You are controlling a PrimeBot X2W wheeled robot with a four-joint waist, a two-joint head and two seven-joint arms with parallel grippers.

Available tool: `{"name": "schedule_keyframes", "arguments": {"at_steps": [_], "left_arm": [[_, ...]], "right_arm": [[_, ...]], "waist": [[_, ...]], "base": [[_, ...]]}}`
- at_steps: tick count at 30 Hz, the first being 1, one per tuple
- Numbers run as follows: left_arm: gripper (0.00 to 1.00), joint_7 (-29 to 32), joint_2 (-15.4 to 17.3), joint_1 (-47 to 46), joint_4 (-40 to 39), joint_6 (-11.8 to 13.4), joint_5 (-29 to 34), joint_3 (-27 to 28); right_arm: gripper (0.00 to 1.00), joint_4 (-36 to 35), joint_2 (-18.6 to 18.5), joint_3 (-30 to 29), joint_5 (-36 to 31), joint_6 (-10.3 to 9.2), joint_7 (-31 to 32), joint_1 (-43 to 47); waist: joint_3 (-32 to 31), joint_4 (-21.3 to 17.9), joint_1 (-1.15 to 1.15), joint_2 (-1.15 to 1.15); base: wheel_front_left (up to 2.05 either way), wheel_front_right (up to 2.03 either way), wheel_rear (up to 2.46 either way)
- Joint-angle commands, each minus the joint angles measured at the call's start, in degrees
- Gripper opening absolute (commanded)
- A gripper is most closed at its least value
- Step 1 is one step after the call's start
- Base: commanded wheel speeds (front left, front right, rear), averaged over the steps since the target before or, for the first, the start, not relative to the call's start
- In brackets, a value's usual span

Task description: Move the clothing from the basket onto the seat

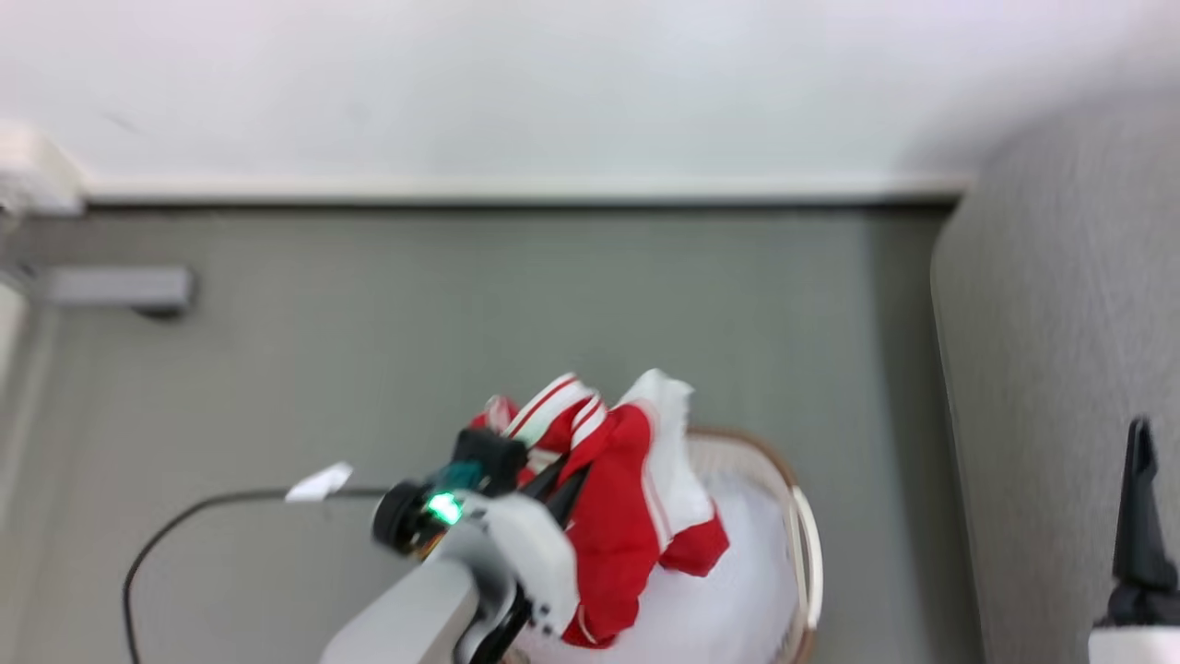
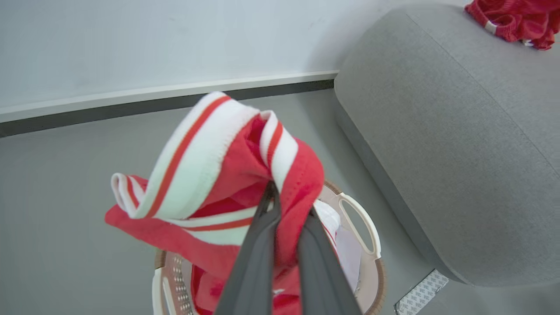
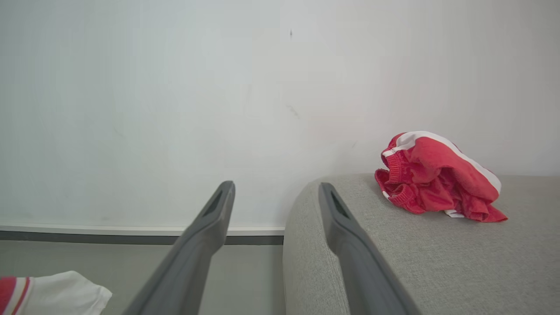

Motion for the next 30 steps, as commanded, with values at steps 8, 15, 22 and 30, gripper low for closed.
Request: {"name": "schedule_keyframes", "arguments": {"at_steps": [8, 15, 22, 30], "left_arm": [[0.00, -1.1, 7.4, 10.6, -13.4, 5.6, -2.0, 2.5], [0.00, -0.5, 14.7, 18.2, -27.3, 11.4, -2.4, 4.8], [0.00, 2.0, 19.4, 21.7, -36.8, 15.3, -2.6, 6.1], [0.00, 4.5, 21.2, 20.6, -44.1, 17.0, -1.4, 5.9]], "right_arm": [[1.00, 1.1, -0.4, 0.6, -0.7, -0.15, 0.0, 7.8], [1.00, 1.2, -0.4, 2.1, -0.7, -0.15, 0.0, 10.5], [1.00, 0.9, -1.3, 5.3, -0.1, -0.15, 0.0, 11.0], [1.00, 0.5, -5.6, 18.1, 2.3, -0.15, 0.0, 7.1]], "waist": [[-17.1, 5.3, 0.02, 0.00], [-21.2, 5.0, 0.02, 0.00], [-22.8, 5.0, 0.02, 0.00], [-22.2, 5.0, 0.02, 0.00]], "base": [[0.00, 0.00, 0.00], [0.00, 0.00, 0.00], [0.00, 0.00, 0.00], [0.00, 0.00, 0.00]]}}
